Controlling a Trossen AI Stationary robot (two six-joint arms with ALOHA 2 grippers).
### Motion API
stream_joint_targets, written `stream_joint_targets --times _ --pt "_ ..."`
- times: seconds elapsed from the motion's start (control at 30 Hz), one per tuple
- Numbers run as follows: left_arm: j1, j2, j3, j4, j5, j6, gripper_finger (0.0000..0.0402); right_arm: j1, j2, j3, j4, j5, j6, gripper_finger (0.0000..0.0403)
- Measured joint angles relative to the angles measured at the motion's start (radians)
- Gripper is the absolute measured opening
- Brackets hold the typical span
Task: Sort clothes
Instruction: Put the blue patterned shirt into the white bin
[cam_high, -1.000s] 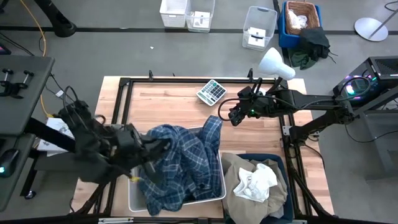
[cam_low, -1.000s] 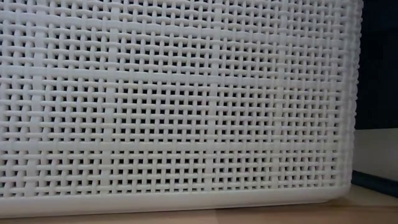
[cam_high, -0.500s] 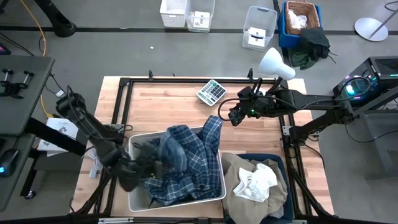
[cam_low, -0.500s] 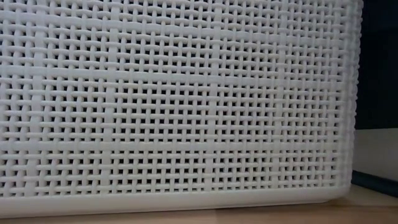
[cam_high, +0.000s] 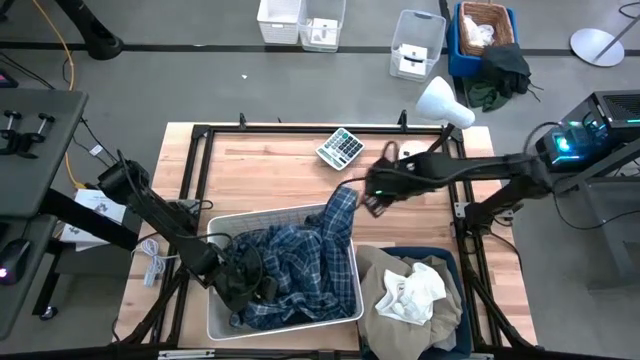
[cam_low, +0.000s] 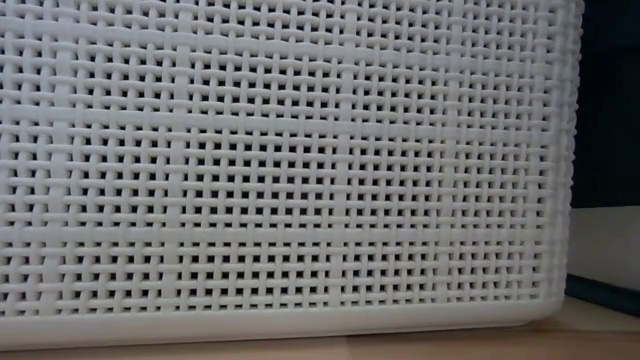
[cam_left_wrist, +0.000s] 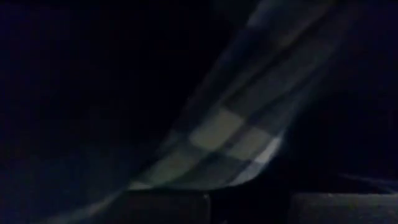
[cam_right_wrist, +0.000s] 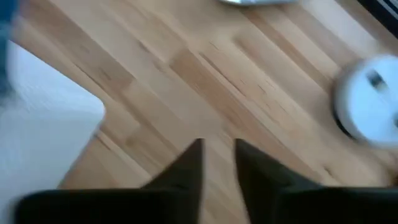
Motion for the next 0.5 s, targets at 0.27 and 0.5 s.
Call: stream_joint_targets --times 0.27,0.5 --pt "0.004 -0.002 -0.001 0.003 0.006 0.082 0.0 -0.018 0.151 0.0 0.367 -0.081 -0.112 0.0005" --pt "0.007 -0.007 0.002 -0.024 -0.001 0.105 0.0015 0.055 0.092 0.043 0.459 -0.087 -0.179 0.0002"
